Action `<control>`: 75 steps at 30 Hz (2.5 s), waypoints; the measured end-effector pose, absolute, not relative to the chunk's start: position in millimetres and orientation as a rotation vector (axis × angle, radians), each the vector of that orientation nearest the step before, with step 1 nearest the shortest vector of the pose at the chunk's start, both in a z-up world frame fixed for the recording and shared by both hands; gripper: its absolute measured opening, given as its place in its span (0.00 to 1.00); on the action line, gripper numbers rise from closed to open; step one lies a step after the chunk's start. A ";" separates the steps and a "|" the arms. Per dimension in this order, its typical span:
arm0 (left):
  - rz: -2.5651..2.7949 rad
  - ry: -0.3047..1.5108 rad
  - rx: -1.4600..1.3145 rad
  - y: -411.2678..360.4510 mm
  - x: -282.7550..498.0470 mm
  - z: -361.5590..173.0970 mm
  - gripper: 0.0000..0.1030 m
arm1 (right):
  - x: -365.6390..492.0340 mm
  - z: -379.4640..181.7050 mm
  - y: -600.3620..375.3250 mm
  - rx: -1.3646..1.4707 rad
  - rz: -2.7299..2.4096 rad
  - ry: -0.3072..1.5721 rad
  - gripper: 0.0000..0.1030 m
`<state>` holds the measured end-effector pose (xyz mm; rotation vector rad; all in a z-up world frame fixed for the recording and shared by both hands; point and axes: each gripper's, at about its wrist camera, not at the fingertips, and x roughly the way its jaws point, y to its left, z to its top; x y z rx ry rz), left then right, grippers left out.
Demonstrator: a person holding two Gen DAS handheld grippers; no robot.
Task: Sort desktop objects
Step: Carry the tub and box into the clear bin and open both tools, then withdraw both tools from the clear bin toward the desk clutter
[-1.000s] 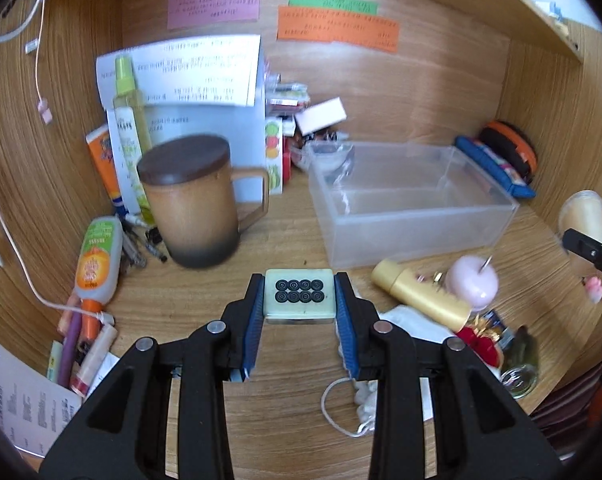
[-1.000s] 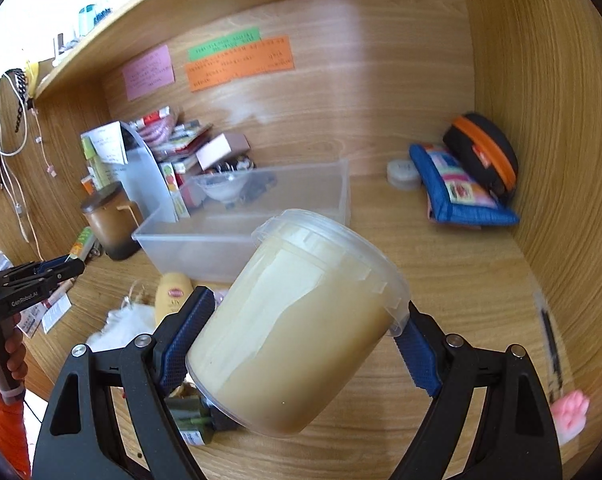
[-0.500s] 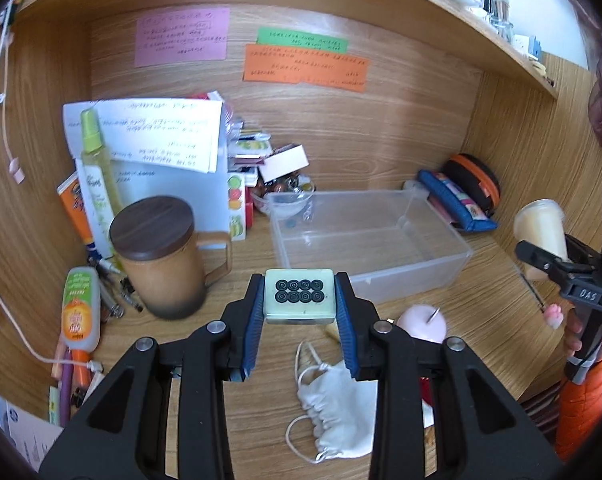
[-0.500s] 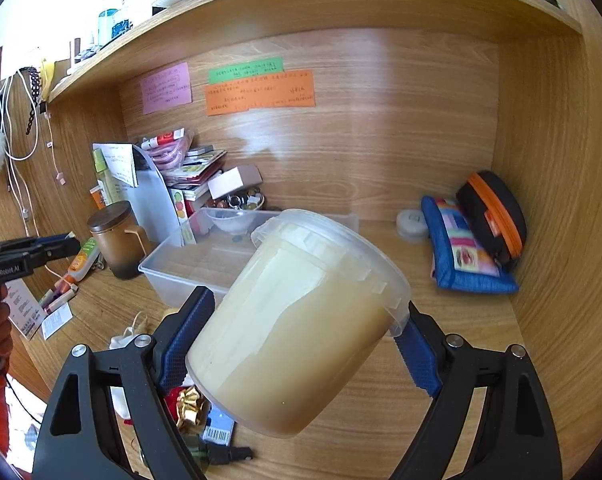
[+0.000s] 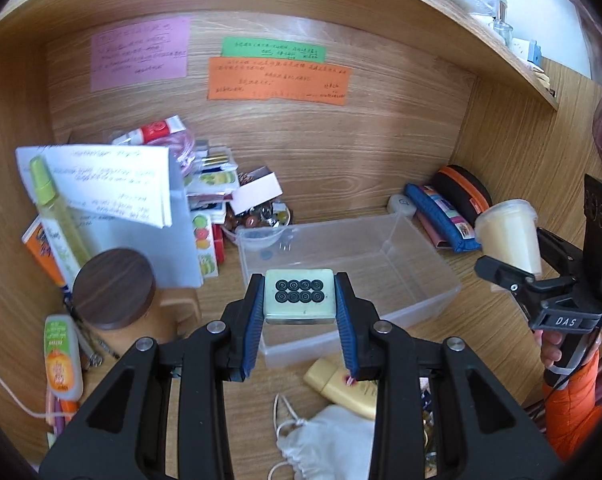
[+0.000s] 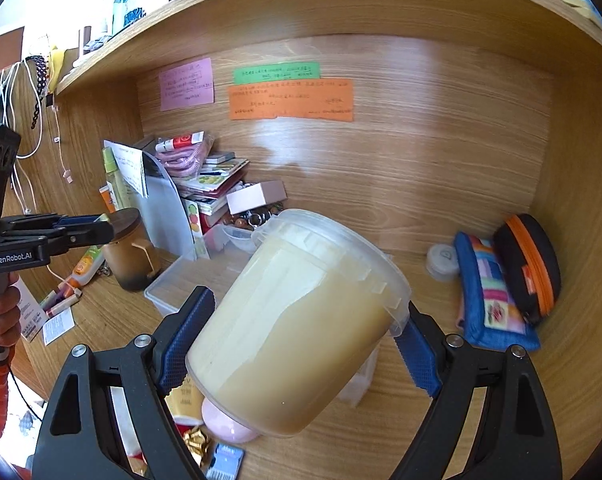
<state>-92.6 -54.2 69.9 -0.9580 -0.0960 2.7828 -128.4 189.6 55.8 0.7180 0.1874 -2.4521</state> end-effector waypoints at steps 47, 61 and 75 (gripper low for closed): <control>2.752 0.074 -1.134 -36.0 -185.3 2.5 0.60 | -254.9 -53.3 98.6 1.295 -2.169 0.603 0.82; 2.770 0.054 -1.105 -40.3 -167.8 8.5 0.68 | -237.0 -28.0 104.5 1.219 -2.270 0.691 0.83; 2.815 0.036 -1.047 -46.7 -128.9 27.9 0.88 | -180.3 31.1 136.6 1.037 -2.375 0.493 0.83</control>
